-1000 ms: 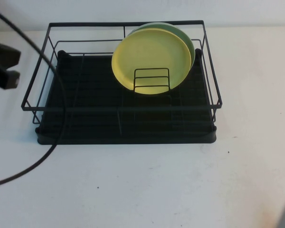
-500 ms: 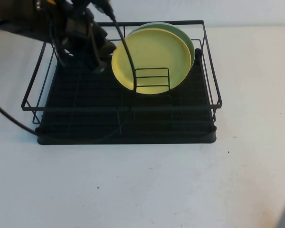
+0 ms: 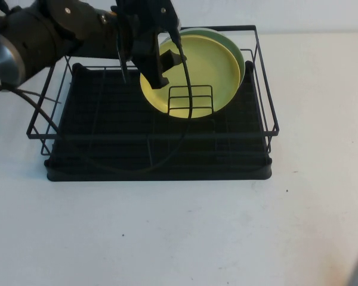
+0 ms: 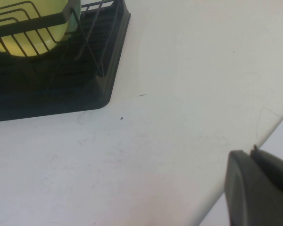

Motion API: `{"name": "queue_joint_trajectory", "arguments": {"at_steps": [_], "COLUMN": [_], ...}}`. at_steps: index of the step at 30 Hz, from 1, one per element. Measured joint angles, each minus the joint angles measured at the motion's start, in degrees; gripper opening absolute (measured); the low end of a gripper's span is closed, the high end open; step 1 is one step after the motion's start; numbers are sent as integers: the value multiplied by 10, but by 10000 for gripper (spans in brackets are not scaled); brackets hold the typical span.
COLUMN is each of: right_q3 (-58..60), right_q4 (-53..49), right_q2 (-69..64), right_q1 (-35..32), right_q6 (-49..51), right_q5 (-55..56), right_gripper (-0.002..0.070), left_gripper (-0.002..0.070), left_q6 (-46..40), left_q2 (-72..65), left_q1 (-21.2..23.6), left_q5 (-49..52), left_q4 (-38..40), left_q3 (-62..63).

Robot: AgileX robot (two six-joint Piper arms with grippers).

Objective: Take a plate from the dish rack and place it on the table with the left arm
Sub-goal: Grasp the plate from the shelf

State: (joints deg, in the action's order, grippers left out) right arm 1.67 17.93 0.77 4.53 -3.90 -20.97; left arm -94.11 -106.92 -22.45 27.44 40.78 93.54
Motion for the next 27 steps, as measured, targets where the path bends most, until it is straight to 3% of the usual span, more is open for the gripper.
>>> {"name": "queue_joint_trajectory", "arguments": {"at_steps": [5, 9, 27], "right_q3": [0, 0, 0], "right_q4": [0, 0, 0], "right_q2": [0, 0, 0], "right_q1": [0, 0, 0], "right_q6": [0, 0, 0], "right_q5": [0, 0, 0], "right_gripper": [-20, -20, -20], "left_gripper": [430, 427, 419], "left_q6": [-123, -177, -221], "left_q2": [-27, -39, -79], "left_q1": [-1, -1, -1], "left_q5": [-23, -39, -68], "left_q4": [129, 189, 263], "left_q3": [0, 0, 1]}}
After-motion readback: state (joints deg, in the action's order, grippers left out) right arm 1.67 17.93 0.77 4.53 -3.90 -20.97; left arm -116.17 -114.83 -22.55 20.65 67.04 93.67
